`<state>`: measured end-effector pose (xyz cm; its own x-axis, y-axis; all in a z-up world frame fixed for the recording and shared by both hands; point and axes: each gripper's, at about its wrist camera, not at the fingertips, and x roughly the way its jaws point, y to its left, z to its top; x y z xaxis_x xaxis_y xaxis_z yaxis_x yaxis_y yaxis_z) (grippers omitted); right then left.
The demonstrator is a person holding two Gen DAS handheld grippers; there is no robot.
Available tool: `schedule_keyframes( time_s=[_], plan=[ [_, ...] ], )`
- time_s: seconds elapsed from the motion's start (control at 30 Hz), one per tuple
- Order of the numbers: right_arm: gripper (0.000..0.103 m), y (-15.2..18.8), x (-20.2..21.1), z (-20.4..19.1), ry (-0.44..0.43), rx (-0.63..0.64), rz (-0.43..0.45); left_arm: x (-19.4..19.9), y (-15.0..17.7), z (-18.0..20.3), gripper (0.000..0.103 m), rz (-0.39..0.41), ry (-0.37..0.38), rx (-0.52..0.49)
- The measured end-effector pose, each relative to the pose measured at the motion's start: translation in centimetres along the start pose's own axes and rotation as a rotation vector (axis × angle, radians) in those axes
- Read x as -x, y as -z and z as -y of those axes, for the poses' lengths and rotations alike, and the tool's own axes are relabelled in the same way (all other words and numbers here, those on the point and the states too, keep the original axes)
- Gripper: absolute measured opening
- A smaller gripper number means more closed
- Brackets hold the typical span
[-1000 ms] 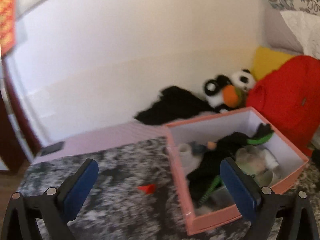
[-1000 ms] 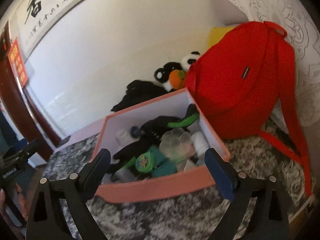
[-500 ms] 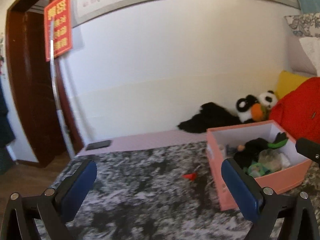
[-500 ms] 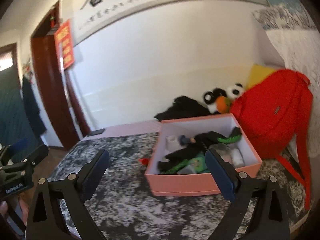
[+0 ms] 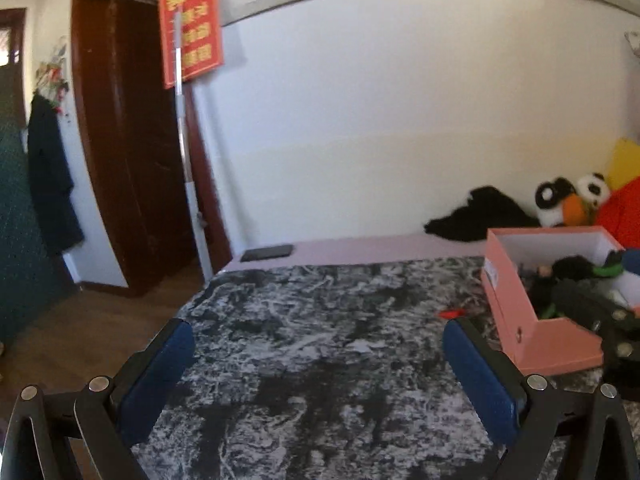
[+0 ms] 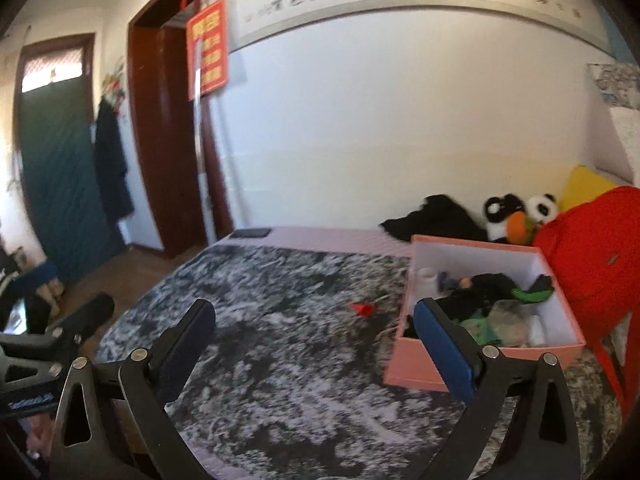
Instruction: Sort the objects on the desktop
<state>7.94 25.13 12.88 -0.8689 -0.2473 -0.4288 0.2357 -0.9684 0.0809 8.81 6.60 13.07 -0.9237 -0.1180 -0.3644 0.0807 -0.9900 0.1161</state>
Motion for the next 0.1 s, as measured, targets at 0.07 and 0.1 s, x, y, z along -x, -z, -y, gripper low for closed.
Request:
schedule_keyframes(
  time_s=[0.07, 0.1],
  plan=[
    [0.101, 0.29, -0.68, -0.85, 0.003, 0.027, -0.013, -0.07, 0.73, -1.04, 0.103, 0.005, 0.014, 0.046],
    [0.101, 0.46, -0.99, -1.14, 0.007, 0.035, -0.017, -0.20, 0.96, -1.40, 0.103, 0.005, 0.018, 0.059]
  ],
)
